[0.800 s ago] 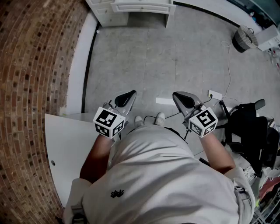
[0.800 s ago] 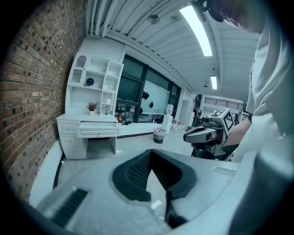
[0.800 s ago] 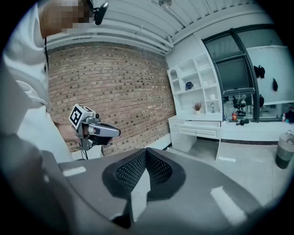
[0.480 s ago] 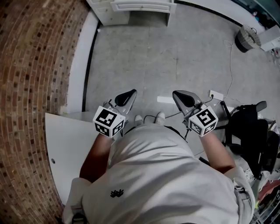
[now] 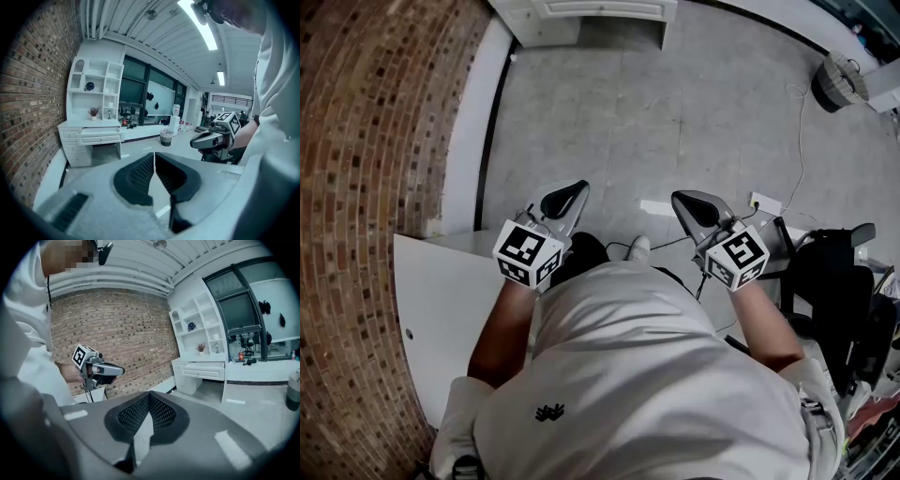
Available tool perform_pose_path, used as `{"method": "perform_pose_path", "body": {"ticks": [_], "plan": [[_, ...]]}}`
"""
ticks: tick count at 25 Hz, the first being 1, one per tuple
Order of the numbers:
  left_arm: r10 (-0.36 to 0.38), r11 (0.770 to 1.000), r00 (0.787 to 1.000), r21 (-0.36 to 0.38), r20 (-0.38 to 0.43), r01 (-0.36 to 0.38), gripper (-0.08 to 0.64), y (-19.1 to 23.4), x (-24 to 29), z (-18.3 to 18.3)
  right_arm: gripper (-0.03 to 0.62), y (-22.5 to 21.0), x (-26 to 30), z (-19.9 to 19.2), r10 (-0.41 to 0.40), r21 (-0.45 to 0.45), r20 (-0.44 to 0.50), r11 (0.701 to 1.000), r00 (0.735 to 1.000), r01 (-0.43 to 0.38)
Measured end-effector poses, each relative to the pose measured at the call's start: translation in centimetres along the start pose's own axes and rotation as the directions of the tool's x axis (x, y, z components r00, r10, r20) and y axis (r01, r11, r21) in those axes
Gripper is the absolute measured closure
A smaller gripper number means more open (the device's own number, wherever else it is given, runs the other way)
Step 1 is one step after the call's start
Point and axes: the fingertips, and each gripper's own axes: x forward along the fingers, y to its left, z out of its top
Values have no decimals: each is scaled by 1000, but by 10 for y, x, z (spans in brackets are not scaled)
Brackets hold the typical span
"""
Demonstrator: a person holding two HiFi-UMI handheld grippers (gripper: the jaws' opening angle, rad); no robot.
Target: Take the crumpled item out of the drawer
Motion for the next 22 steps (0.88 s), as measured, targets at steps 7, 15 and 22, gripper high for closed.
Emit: {"method": "perform_pose_path", "body": {"ticks": [7,15,22], "plan": [[5,999,1000,-42,7,-5,363,21,25,11,581,-19,3,2,-7,5,19,1000,1000,7],[-49,998,996,-29,68,51,325,73,77,42,577,-64,34,23,-88,-9,7,996,996,89],[-96,995,991,14,97,95,294,153,117,84,578,-107,97,70,-151,-28,-4,988,989,151]]}}
